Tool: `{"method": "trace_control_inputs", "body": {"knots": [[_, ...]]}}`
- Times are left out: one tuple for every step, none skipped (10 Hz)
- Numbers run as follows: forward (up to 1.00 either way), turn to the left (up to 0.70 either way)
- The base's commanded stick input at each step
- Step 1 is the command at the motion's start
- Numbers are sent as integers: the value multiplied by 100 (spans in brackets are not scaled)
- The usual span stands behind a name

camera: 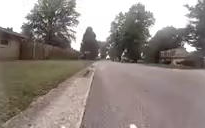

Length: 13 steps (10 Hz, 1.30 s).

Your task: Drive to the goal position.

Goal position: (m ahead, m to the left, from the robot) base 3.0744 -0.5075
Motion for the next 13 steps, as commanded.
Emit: {"method": "trace_control_inputs", "body": {"knots": [[70,0],[70,0],[70,0],[70,0],[70,0],[70,0],[70,0],[70,0],[70,0],[70,0],[70,0],[70,0],[70,0]]}}
